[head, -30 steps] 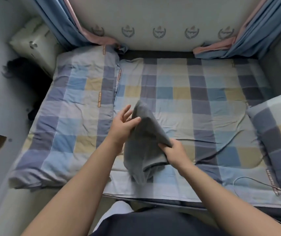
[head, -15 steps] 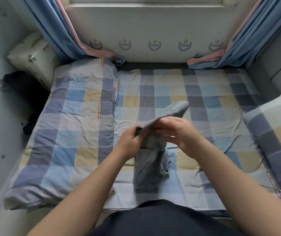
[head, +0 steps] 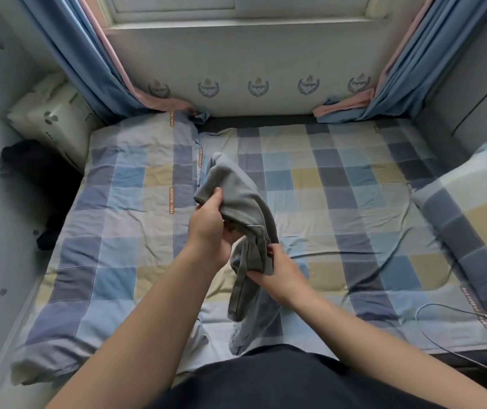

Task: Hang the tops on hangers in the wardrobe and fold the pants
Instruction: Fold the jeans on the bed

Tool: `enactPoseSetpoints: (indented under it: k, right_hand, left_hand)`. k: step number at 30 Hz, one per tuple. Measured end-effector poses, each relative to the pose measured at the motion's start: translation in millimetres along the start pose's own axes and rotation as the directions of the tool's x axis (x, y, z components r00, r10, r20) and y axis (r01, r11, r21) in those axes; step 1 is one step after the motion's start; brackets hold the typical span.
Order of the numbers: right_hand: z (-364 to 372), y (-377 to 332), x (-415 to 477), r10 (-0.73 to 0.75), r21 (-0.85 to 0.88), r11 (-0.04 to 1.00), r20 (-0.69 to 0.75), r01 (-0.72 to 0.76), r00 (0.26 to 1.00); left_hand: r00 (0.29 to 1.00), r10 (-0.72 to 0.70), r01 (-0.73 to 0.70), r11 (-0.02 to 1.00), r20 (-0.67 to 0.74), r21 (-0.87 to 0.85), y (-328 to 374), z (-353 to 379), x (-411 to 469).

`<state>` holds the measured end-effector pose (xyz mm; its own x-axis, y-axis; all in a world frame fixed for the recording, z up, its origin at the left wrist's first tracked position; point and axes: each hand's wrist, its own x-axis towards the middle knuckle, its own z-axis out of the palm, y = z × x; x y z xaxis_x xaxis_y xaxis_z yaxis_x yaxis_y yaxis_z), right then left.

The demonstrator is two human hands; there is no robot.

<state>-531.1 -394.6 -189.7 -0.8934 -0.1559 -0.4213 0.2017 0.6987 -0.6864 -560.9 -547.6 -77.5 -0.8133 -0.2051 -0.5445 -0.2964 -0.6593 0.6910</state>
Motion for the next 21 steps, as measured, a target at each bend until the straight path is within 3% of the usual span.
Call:
enactPoseSetpoints:
  k: [4,7,11,15,18,21]
  right_hand:
    - [-1.7,14.9,11.9,-0.015,-0.152,0.988,-0.001,0.015,1.0]
    - [-8.6,26.3,12.5,-0.034,-0.136,0.99,0.011,0.035,0.999]
    - [-24.8,33.2,8.7,-0.065,-0.075,0.995,-0.087,0.059,0.994]
    - [-48.5,7.8,5.3,-0.008,0.288,0.957,-0.108,0.039,0.994]
    - [-64.2,-24.4,2.8,0.034,0.513,0.858,-0.093,0.019,0.995]
    - [-78.5,-58.2,0.1,0.02,0.648,0.761,-0.06,0.024,0.998]
  left_hand:
    - [1.0,0.008,-0.008,0.999,-0.006,-0.037,8.3,-5.1,-2.6]
    - [0.999,0.012,-0.014,0.998,-0.032,-0.061,11.2,-12.3,-0.3]
    - [0.995,0.067,-0.07,0.997,-0.071,-0.044,20.5,-24.6,8.5]
    - [0.994,0.087,-0.104,0.95,0.068,0.294,22.6,-38.2,16.9]
    - [0.948,0.056,-0.239,0.774,0.312,0.587,10.3,-42.6,12.3]
    - [0.889,-0.058,-0.301,0.672,0.453,0.677,-14.8,-48.7,7.0]
